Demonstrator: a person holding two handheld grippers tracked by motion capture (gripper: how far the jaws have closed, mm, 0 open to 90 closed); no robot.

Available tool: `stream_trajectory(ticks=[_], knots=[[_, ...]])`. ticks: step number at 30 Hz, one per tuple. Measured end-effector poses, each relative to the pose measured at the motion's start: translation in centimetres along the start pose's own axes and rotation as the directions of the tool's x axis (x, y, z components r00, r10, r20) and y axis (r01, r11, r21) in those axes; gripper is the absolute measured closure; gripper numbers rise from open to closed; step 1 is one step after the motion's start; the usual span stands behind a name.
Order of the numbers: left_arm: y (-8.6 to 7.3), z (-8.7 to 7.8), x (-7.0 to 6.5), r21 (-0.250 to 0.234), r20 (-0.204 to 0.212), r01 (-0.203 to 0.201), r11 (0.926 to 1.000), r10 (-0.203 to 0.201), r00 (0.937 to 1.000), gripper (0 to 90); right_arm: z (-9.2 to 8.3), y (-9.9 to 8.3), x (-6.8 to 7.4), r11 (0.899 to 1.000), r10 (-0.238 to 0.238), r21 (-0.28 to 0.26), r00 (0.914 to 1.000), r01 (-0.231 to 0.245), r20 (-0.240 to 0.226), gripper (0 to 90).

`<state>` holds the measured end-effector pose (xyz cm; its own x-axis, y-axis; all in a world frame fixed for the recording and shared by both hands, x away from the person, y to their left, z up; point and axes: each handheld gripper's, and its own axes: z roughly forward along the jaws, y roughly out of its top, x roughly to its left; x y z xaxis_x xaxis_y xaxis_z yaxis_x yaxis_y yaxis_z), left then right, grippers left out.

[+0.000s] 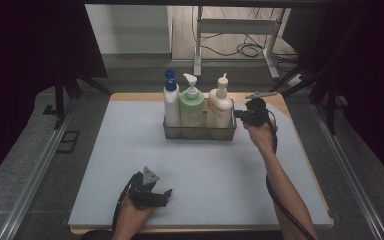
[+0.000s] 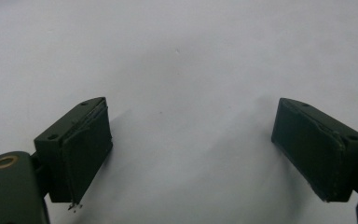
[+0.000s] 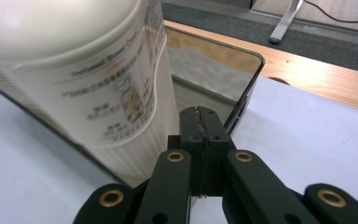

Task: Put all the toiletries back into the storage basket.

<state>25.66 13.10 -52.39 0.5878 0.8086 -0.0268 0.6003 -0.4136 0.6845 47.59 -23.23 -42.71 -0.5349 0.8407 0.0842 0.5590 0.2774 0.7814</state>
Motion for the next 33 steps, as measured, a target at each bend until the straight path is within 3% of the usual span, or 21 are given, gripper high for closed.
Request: stream_trajectory(ticks=[15, 33], knots=[[0.0, 0.0, 0.0, 0.000, 0.000, 0.001, 1.0000, -0.001, 1.0000, 11.7, 3.1, 0.1, 0.3, 1.000, 0.001, 0.027, 0.9995, 0.000, -0.030, 90.0], [0.0, 0.0, 0.0, 0.001, 0.000, 0.000, 1.0000, 0.000, 1.0000, 11.6, 4.2, -0.3, 0.4, 0.999, 0.016, 0.046, 0.9995, -0.014, -0.026, 90.0]])
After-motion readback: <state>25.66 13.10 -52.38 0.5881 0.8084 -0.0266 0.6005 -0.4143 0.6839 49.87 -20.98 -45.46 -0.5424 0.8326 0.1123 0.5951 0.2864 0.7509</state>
